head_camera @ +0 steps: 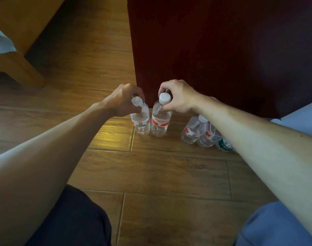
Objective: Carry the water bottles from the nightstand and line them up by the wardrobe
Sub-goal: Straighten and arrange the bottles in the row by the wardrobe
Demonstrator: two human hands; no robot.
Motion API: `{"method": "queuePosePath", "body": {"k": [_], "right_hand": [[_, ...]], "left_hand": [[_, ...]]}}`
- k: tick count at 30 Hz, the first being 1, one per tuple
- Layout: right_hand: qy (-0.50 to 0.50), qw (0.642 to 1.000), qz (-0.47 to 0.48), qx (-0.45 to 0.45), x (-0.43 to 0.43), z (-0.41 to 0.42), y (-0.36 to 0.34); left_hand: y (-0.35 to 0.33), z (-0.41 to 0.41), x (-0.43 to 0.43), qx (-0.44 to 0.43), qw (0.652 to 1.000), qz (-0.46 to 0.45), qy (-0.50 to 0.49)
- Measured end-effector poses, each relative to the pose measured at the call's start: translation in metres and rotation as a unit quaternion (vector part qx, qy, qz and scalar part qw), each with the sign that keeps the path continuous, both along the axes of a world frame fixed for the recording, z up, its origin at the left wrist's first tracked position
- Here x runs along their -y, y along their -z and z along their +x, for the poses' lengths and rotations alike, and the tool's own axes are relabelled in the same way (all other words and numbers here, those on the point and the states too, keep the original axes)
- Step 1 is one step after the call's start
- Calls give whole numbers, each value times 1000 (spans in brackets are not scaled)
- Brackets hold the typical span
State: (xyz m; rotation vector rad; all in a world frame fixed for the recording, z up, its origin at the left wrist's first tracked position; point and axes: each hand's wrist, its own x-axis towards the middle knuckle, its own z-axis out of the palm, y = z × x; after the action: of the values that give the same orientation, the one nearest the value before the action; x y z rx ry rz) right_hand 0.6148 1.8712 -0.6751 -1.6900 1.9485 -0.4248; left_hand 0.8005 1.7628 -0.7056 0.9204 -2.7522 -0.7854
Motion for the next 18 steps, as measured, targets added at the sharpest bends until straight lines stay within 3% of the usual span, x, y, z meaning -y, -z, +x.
{"method": "queuePosePath", "body": {"k": [18], "right_hand": [[-56,997,50,-31,-1,-3,-8]], "left_hand": [[6,-5,-3,-9,999,31,-43]]}}
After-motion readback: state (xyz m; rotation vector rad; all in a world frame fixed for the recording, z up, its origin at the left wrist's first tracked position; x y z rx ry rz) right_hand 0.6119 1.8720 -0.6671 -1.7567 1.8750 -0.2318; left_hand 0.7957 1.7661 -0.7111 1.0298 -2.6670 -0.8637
